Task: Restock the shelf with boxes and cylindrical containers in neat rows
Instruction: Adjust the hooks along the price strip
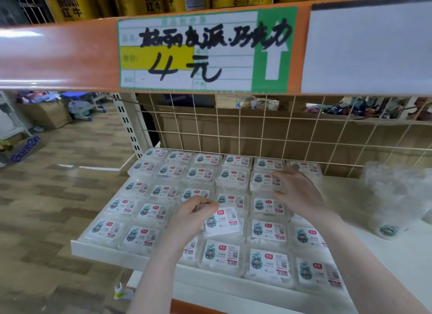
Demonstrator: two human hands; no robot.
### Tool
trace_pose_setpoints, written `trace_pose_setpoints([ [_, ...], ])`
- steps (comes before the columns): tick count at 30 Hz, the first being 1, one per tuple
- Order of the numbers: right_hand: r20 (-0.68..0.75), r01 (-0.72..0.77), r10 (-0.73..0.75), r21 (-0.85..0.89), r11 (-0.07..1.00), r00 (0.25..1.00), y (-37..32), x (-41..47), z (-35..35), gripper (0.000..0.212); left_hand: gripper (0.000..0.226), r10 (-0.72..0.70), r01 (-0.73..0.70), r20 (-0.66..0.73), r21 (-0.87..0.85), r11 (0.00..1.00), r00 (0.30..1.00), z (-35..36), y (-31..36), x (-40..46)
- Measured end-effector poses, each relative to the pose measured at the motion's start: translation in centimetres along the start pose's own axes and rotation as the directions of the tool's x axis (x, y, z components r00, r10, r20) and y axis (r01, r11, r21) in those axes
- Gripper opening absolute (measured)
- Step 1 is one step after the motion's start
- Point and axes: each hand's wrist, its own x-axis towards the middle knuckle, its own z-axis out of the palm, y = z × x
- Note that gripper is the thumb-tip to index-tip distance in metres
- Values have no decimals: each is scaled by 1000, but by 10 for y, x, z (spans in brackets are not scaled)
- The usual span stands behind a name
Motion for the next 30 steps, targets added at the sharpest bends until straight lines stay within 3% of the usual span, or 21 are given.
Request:
trace_pose_setpoints([
  [10,-70,64,-63,17,998,996,7,-8,-6,47,8,48,-48,9,76,996,999,13,7,-4],
  [17,-140,-22,37,104,994,989,40,-38,-23,40,2,81,-95,92,155,983,992,32,16,1],
  [21,-123,-108,106,-12,994,987,63,-56,-30,40,10,92,-124,151,213,969,984,51,19,6],
  [25,-206,-168,155,-47,985,966,86,-73,-37,27,11,149,-202,203,273,940,968,77,29,11],
  [30,-244,-166,120,-181,969,962,101,-87,-41,27,14,213,-293,266,312,904,940,115,43,16],
])
